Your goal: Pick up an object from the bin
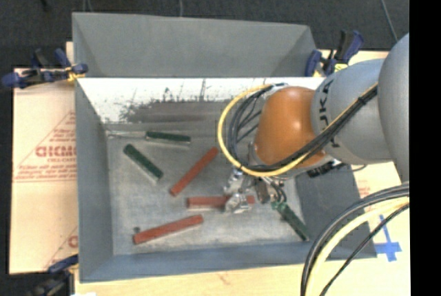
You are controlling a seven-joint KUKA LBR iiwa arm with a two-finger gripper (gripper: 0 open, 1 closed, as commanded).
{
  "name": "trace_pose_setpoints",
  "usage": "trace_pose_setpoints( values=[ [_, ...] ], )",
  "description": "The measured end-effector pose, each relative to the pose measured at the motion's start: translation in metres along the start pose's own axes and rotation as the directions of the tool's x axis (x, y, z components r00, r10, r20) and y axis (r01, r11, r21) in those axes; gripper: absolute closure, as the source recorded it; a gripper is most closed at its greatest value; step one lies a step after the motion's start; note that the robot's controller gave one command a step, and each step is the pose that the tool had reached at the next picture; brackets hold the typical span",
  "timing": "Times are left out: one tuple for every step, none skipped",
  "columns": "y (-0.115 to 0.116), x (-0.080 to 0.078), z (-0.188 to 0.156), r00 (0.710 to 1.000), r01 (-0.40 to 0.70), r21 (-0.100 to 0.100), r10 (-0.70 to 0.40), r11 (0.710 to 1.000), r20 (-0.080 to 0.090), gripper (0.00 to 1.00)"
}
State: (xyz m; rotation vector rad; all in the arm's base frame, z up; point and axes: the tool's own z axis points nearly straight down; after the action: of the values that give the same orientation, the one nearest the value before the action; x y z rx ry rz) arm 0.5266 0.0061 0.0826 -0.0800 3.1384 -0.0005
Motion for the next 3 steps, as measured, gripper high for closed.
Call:
trace_pose_setpoints(
  values=[
    [0.000, 0.000, 0.000, 1.000, 0.000, 0.000, 0.000, 1.000, 0.000, 1.00],
    [-0.001, 0.000, -0.006, 1.000, 0.001, 0.000, -0.001, 1.000, -0.007, 1.00],
    [-0.006, 0.024, -0.056, 0.987, 0.163, 0.000, -0.163, 0.987, -0.002, 1.00]
  ],
)
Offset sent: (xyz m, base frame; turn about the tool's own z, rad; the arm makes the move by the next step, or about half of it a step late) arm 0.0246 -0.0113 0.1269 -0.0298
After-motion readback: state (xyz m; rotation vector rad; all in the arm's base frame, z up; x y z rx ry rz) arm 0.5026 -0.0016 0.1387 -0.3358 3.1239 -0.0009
